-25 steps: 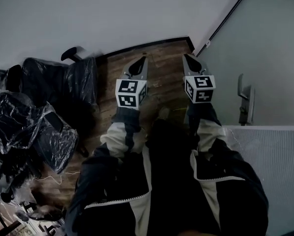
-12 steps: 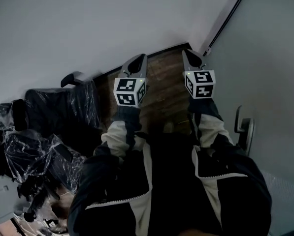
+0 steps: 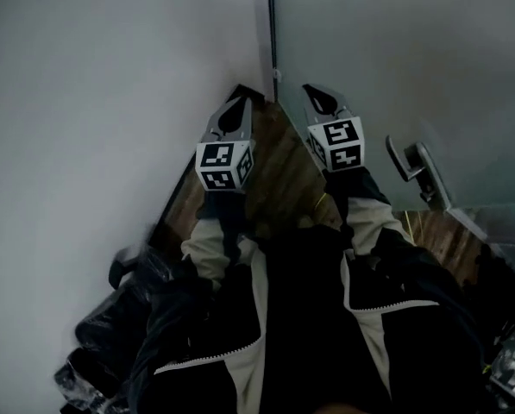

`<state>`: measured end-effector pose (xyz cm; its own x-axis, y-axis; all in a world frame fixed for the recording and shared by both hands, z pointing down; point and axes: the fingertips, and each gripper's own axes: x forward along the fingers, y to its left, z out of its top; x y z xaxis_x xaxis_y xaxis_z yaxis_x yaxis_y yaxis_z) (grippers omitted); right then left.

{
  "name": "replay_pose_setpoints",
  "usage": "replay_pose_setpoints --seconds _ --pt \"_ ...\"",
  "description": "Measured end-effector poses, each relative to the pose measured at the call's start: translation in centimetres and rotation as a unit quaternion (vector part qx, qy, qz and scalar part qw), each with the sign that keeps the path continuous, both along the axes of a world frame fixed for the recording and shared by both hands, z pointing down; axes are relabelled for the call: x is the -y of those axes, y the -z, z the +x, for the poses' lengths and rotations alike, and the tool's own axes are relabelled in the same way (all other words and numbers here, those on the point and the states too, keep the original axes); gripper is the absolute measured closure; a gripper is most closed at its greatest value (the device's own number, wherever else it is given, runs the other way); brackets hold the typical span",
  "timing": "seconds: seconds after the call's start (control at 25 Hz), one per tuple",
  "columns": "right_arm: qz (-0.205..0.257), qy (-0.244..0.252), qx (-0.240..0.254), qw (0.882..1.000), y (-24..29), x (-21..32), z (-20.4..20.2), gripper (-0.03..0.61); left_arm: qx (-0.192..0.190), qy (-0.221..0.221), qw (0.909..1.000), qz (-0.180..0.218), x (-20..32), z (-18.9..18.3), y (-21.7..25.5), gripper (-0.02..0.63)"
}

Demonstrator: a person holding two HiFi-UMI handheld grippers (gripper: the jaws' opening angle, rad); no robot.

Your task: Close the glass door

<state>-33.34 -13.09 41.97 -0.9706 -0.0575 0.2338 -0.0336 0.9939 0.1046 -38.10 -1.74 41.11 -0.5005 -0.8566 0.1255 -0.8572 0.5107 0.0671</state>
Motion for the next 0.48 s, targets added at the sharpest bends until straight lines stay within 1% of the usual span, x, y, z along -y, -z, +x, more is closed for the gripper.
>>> replay_pose_setpoints --seconds 0.04,0.12,0.24,0.36,0.4,0.48 --pt "0.002 -0.030 0.004 1.000 0.6 0.9 1.1 0.574 0.002 -0.037 0.9993 0.001 1.8 0.4 0.3 0.612" --pt "0.003 -0.097 0.016 0.995 2.0 2.7 4.0 0.573 0.007 -0.112 0.9937 0.004 5.1 1.7 1.2 0.612" --pt "0.006 -0.180 0.027 0.983 3.8 4.2 8.4 0.574 0.009 -0.205 0.9787 0.013 9.1 4.9 2.5 0.612" --pt "0.012 -0.248 0.015 0.969 3.1 4.9 13.5 0.574 0.000 -0.285 0.9582 0.018 12.2 10.0 2.1 0.612" --pt "0.013 -0.273 0.012 0.962 2.7 5.3 15.5 0.574 -0.003 -0.312 0.9498 0.018 13.2 11.8 1.7 0.612" --pt "0.017 -0.328 0.006 0.944 2.1 6.3 20.0 0.574 -0.012 -0.361 0.9322 0.018 15.1 15.2 0.8 0.612"
